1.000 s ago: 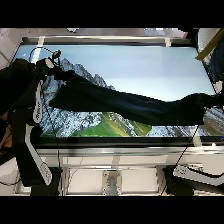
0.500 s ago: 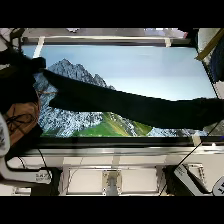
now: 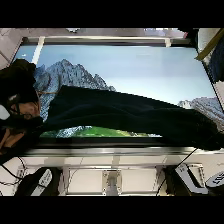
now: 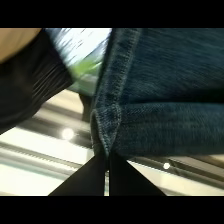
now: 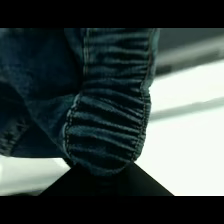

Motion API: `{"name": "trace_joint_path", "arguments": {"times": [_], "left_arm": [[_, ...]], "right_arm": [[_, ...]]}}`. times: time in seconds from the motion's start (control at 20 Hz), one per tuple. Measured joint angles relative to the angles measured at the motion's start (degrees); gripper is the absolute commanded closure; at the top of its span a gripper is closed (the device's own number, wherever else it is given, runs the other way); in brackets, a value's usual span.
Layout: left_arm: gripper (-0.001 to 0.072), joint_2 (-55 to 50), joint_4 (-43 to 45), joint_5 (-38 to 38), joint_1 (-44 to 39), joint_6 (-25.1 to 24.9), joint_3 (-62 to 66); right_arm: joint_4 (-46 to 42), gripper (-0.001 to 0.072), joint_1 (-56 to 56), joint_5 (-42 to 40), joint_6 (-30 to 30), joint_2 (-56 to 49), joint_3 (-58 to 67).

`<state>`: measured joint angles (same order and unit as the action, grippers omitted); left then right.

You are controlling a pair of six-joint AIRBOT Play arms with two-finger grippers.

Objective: Fold the clothes and pants, and hang the long-sleeved shirts on hangers.

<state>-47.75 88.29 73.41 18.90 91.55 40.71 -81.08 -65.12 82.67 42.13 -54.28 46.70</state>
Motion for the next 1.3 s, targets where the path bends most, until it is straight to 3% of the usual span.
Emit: {"name": "trace_joint_path", "arguments": {"times": [0.3,0.55,0.8,0.85,0.9,0.95,1.0,1.05,1.3], "left_arm": [[0.0695,-0.63,2.4,-8.41,7.93,0.68,-0.68],[0.0695,-4.94,4.26,-8.92,9.6,0.68,1.51],[0.0694,-7.78,5.77,-8.87,9.97,0.68,0.04],[0.0694,-7.98,5.86,-8.46,9.97,0.66,-0.44],[0.0644,-8.13,5.9,-8.0,10.01,0.66,-0.85],[0.0395,-8.2,5.88,-7.52,10.01,0.63,-1.09],[0.0112,-8.28,5.9,-7.32,10.01,0.66,-1.11],[0.0062,-8.26,5.9,-6.82,10.01,0.66,-0.72],[0.0067,-7.98,1.2,-9.03,10.01,0.33,10.82]], "right_arm": [[-9.07,0.0659,-0.81,-2.29,1.33,-1.29,1.2],[-9.92,0.0658,-0.92,-4.66,3.1,-1.86,3.19],[-12.37,0.0656,-0.96,-7.91,3.74,-2.38,-6.21],[-13.35,0.0613,-0.98,-8.35,3.78,-2.47,-8.28],[-14.03,0.0331,-0.98,-8.48,3.87,-2.47,-9.7],[-14.86,0.0096,-0.98,-8.57,4.22,-2.47,-10.64],[-15.61,0.0077,-0.98,-8.46,5.16,-2.45,-10.86],[-15.93,0.0082,-0.98,-8.0,6.23,-2.45,-10.4],[-14.78,0.0093,-0.96,-5.57,13.09,-2.43,3.19]]}}
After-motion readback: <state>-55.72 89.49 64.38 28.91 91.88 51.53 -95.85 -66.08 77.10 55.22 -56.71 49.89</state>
